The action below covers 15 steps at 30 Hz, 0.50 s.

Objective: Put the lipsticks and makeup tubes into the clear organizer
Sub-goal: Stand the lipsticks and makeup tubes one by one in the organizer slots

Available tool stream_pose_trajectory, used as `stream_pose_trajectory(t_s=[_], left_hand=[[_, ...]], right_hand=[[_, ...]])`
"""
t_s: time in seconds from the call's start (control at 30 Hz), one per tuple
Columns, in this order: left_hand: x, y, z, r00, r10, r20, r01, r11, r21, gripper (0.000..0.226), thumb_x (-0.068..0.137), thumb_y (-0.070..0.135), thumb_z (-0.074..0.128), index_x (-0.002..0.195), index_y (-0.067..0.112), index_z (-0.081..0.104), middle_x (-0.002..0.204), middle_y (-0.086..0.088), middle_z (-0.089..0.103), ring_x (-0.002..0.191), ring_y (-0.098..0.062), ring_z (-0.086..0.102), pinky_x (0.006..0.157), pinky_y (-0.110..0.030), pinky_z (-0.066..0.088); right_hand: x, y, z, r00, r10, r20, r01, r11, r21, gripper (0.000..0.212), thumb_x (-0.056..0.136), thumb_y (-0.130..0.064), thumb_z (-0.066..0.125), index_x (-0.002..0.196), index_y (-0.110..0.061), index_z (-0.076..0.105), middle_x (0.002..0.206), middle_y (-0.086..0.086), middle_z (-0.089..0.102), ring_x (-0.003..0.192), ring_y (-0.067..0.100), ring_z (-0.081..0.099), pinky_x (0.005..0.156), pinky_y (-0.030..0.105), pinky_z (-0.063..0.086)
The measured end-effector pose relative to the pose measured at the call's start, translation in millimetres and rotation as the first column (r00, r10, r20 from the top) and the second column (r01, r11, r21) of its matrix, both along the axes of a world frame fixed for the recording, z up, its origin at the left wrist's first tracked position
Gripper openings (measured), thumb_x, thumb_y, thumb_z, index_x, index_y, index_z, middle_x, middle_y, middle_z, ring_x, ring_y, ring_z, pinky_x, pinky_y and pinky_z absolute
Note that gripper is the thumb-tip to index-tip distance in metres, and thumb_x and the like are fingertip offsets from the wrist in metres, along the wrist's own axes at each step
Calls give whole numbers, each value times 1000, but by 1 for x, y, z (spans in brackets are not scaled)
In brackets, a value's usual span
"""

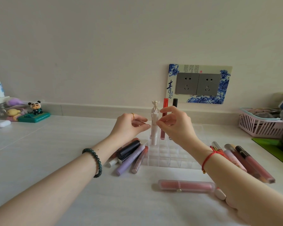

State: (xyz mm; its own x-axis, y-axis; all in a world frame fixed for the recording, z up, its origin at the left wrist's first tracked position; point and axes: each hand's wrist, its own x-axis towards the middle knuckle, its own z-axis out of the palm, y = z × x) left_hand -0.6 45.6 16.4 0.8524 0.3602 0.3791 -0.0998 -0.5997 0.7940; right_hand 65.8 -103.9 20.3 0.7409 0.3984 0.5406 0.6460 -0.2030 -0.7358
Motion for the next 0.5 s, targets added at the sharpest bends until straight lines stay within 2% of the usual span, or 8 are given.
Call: stream_pose_trajectory(t_s=[0.07, 0.13, 0.2, 0.33, 0.5], left_hand=[[-6, 7, 6, 1000, 21, 4, -22, 1000, 22, 22, 75, 27, 73, 96, 20, 67, 82, 9, 68, 83, -2, 62, 58, 4, 39], [-13, 14, 11, 999, 39, 4, -39, 998, 40, 21, 75, 27, 72, 95, 21, 67, 80, 11, 67, 80, 2, 61, 60, 4, 38], [-20, 22, 15, 998, 61, 6, -61, 997, 57, 19, 75, 28, 72, 93, 22, 66, 77, 13, 66, 78, 4, 60, 62, -1, 39], [-34, 36, 20, 995, 97, 18, -98, 992, 80, 17, 75, 28, 72, 91, 22, 67, 76, 14, 65, 78, 4, 59, 70, -10, 39], [-51, 45, 23, 993, 113, 19, -115, 989, 94, 15, 76, 28, 72, 89, 23, 66, 77, 14, 65, 78, 4, 59, 69, -10, 39]], right_hand=[[-1, -3, 3, 1000, -2, 8, 2, 1000, 5, 27, 80, -11, 66, 105, -16, 57, 77, -3, 65, 67, 13, 65, 44, 13, 48], [-2, -7, 7, 999, -16, 34, 16, 1000, 7, 27, 80, -11, 66, 104, -17, 57, 77, -4, 66, 69, 8, 64, 58, 11, 49], [-4, -10, 10, 998, -23, 56, 23, 1000, 3, 27, 79, -12, 67, 104, -17, 58, 79, -3, 67, 72, 5, 64, 67, 14, 50], [-11, -14, 16, 996, -14, 92, 16, 1000, -16, 26, 78, -11, 68, 102, -17, 59, 78, -3, 68, 71, 4, 65, 70, 17, 52], [-22, -16, 19, 995, 22, 102, -16, 998, -58, 23, 79, -11, 68, 98, -20, 59, 76, -8, 66, 69, 1, 65, 62, 10, 51]])
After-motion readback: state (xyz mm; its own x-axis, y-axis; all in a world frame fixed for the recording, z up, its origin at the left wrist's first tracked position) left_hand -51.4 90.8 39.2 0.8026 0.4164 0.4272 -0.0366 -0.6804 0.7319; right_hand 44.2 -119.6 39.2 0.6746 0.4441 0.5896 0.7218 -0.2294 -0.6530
